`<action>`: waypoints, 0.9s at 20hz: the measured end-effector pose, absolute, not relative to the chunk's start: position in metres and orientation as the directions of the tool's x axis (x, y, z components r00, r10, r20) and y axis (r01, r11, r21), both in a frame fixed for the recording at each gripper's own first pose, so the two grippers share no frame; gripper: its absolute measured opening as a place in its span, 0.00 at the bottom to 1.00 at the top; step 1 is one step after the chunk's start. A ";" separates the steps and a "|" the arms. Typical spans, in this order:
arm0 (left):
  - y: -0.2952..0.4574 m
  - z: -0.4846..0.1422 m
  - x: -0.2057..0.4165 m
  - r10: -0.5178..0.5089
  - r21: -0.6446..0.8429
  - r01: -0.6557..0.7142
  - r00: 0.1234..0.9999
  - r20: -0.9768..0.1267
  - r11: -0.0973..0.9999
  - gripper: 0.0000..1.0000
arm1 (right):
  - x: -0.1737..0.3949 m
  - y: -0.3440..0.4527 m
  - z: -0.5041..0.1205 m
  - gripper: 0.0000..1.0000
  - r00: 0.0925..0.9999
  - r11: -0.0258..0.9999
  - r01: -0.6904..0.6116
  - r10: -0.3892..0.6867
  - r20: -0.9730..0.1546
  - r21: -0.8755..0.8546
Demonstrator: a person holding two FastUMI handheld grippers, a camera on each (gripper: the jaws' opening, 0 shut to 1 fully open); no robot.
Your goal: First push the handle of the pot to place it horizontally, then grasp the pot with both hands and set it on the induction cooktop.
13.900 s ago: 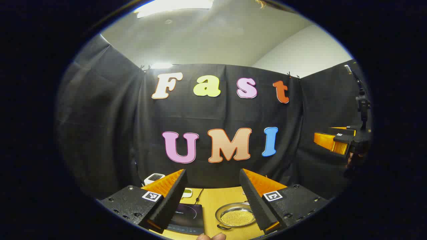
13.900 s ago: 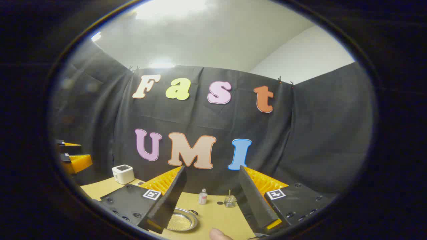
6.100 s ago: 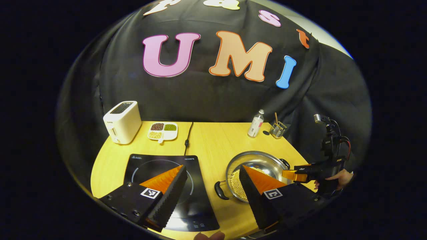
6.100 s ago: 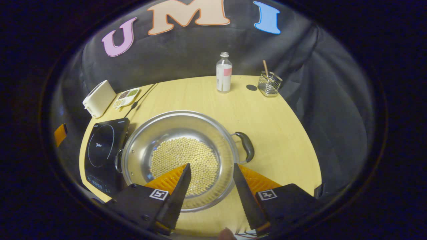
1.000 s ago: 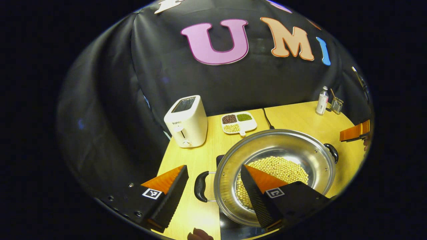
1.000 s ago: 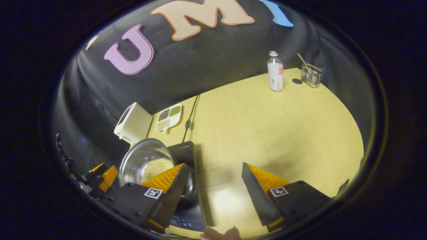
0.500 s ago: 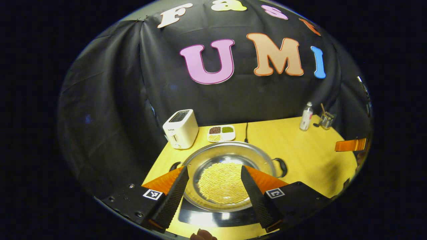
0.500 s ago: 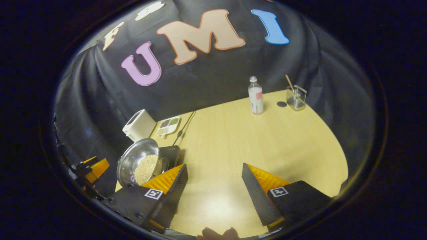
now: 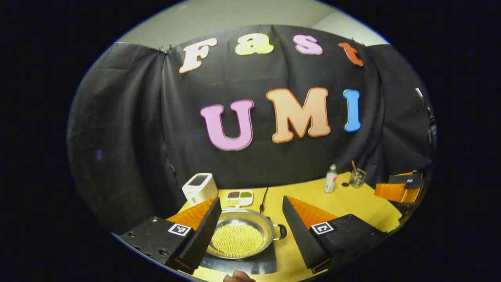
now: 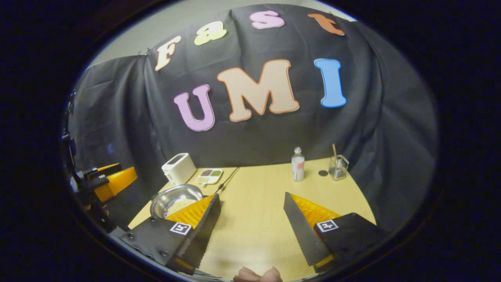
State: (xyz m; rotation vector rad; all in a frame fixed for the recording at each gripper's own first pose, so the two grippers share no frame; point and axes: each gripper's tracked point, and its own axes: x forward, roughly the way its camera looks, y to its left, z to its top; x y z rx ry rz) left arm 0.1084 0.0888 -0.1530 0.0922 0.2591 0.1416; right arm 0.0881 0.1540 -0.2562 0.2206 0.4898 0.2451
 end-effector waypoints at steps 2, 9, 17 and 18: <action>0.076 -0.119 0.104 0.115 0.084 -0.101 0.979 -0.171 0.991 0.95 | 0.083 0.152 -0.218 0.93 0.888 0.951 -0.173 0.263 -0.376 0.257; 0.077 -0.061 0.059 0.068 0.055 -0.064 0.995 -0.073 0.996 0.95 | 0.056 0.166 -0.132 0.93 0.945 0.959 -0.160 0.217 -0.245 0.234; 0.078 -0.041 0.018 0.017 0.100 -0.017 1.000 0.006 0.995 0.95 | -0.008 0.164 -0.104 0.93 0.971 0.979 -0.106 0.140 -0.195 0.176; 0.080 -0.040 0.012 0.022 0.102 -0.023 1.000 0.010 0.995 0.94 | -0.014 0.163 -0.101 0.92 0.975 0.981 -0.095 0.126 -0.185 0.170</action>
